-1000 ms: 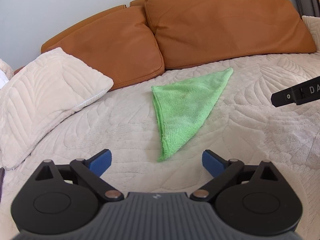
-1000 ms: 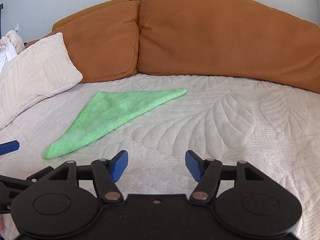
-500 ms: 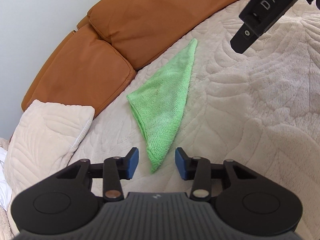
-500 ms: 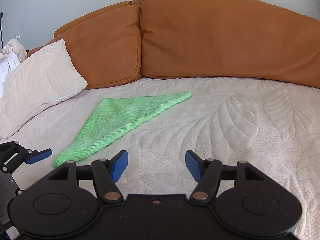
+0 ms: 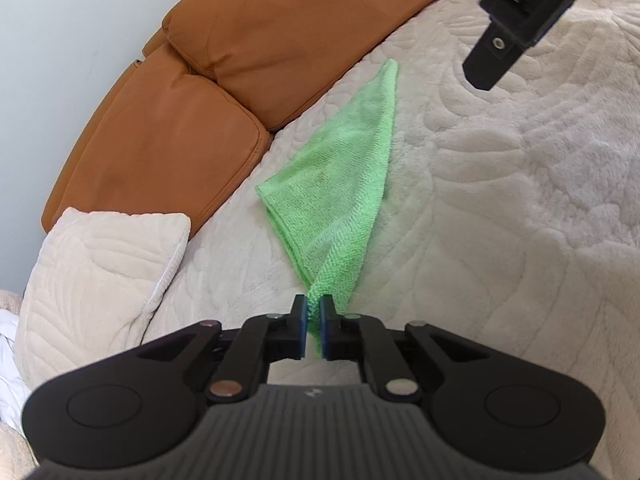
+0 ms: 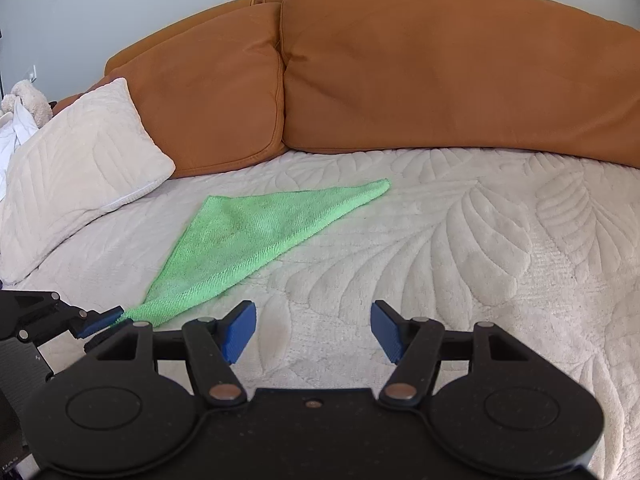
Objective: Fold towel
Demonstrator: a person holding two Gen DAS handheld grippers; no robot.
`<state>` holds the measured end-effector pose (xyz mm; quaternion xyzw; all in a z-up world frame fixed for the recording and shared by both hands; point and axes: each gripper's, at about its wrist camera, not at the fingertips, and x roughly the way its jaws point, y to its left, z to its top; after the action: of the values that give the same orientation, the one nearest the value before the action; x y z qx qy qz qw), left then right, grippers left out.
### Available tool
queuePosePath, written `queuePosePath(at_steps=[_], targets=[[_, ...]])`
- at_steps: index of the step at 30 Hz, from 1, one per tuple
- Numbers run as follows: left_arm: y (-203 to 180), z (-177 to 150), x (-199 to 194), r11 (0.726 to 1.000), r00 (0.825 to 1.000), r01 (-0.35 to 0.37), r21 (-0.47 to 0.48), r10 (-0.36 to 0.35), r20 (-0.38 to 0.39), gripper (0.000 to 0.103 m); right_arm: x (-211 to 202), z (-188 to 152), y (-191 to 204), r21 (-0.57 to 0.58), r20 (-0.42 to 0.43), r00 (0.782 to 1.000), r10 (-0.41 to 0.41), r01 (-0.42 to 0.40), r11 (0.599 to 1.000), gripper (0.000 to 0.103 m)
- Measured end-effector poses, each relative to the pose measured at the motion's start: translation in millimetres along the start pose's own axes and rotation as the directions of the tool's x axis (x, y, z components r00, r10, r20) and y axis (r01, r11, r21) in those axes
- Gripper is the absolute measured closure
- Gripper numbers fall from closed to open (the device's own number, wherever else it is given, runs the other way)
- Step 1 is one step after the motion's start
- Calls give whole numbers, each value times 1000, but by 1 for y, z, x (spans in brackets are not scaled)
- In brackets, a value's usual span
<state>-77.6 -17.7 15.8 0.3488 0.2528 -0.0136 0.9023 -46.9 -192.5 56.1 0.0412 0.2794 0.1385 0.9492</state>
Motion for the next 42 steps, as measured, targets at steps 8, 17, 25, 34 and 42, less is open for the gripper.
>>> queuePosePath(at_steps=[8,17,25,34,42], targets=[[20,33,-1,996,997,10,-87,-3,81,97,7,34,-4,-74,43,999,-11,15,997,39],[34,77,17,980,988,91,-178,-67,140,97,40,43,-32,39,-85,995,-56,60,997,39],[29,111,46,960,971,168,-224,-121,207,97,48,41,-44,192,-150,989,-3,32,981,39],[15,151,87,918,943,288,-272,-224,246,97,54,41,-57,267,-176,984,-34,81,960,39],[0,170,113,874,914,384,-298,-313,258,97,54,40,-62,224,-179,981,-79,119,967,39]])
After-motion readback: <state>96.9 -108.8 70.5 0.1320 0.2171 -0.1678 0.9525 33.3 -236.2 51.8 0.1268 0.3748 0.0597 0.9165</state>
